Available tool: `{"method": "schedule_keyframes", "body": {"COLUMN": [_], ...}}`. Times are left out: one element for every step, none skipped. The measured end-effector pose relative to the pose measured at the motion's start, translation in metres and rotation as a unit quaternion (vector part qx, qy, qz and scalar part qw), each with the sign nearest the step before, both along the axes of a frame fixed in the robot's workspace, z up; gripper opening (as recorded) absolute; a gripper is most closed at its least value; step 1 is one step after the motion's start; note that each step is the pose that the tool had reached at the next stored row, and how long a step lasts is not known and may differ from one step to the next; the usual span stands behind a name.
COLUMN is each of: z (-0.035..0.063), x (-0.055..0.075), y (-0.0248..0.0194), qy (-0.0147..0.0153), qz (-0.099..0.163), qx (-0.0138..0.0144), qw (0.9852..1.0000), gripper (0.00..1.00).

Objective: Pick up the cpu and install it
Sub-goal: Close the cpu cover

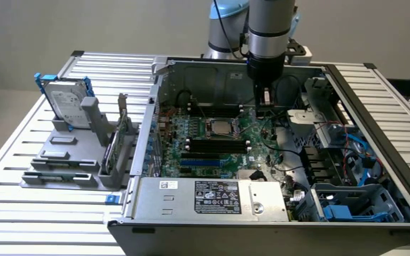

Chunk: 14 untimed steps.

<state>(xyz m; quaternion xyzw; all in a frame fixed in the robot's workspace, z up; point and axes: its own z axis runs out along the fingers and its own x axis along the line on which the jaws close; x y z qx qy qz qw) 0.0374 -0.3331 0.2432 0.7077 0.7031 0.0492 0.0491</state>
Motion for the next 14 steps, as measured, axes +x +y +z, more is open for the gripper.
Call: {"method": "schedule_keyframes", "body": {"z": [0.0004, 0.0008, 0.0011, 0.0014, 0.0016, 0.0017, 0.0019, 0.0020, 0.0020, 0.0021, 0.0022, 0.0023, 0.0023, 0.0023], "x": [0.000, -0.001, -0.001, -0.002, -0.002, -0.003, -0.003, -0.004, -0.005, -0.006, -0.007, -0.008, -0.009, -0.010], "y": [0.0000, 0.0000, 0.0000, 0.0000, 0.0000, 0.0000, -0.0001, -0.0002, -0.0002, -0.0003, -0.0004, -0.0005, -0.0007, -0.0009], "qy": [0.0024, 0.0048, 0.0074, 0.0099, 0.0126, 0.0157, 0.0187, 0.0216, 0.0245, 0.0271, 0.0298, 0.0325, 0.0347, 0.0370], "qz": [0.000, 0.000, 0.000, 0.000, 0.000, 0.000, 0.000, 0.000, 0.000, 0.000, 0.000, 0.000, 0.000, 0.000], "qx": [0.0001, 0.0001, 0.0001, 0.0001, 0.0002, 0.0001, 0.0000, 0.0000, 0.0000, 0.0000, 0.0001, 0.0000, 0.0001, 0.0001], "qw": [1.0000, 1.0000, 1.0000, 1.0000, 0.9999, 0.9999, 0.9998, 0.9998, 0.9997, 0.9996, 0.9996, 0.9995, 0.9994, 0.9993], "gripper": [0.11, 0.11, 0.11, 0.11, 0.11, 0.11, 0.11, 0.11, 0.11, 0.11, 0.11, 0.11, 0.11, 0.11]}}
